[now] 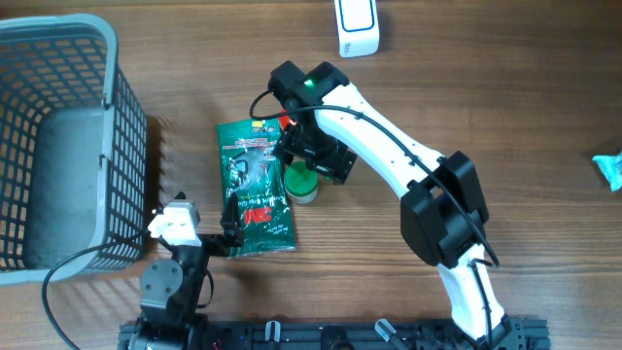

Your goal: Scan the item barcode

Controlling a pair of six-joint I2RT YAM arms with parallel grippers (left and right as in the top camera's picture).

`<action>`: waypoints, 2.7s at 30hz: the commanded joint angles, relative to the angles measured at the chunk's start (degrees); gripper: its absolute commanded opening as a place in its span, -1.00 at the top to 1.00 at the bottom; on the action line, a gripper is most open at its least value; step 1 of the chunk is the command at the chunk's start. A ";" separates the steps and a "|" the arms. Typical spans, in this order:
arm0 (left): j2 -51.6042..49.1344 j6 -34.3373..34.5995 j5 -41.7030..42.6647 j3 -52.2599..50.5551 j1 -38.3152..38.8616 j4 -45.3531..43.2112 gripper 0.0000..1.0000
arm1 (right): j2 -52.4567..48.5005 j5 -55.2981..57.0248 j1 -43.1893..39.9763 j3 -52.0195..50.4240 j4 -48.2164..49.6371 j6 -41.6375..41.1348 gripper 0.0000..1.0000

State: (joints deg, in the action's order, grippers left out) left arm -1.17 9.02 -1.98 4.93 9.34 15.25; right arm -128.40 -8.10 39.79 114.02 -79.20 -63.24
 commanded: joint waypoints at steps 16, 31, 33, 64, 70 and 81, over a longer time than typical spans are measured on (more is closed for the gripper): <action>0.24 -1.11 0.46 -0.22 -0.20 -0.07 -1.00 | -4.61 4.26 4.79 -0.15 5.46 -6.34 -0.54; 0.24 -1.11 0.46 -0.22 -0.20 -0.07 -1.00 | 6.88 4.20 1.01 0.04 -6.62 30.88 -0.23; 0.24 -1.09 0.46 -0.22 -0.20 -0.07 -1.00 | 12.02 4.22 -0.81 0.04 -7.93 40.63 -0.26; 0.24 -1.11 0.46 -0.22 -0.20 -0.09 -1.00 | 21.03 5.51 -19.37 -30.69 16.00 64.61 -0.95; 0.24 -1.11 0.46 -0.22 -0.20 -0.07 -1.00 | 21.05 5.49 -19.41 -11.23 0.17 41.86 -0.99; 0.24 -1.11 0.46 -0.22 -0.20 -0.09 -1.00 | 20.76 5.90 -19.41 -25.18 16.37 -32.94 -0.99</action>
State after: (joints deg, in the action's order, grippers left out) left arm -1.17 9.02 -1.98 4.93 9.37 15.25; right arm -107.39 -2.02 20.78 94.15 -68.66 -82.54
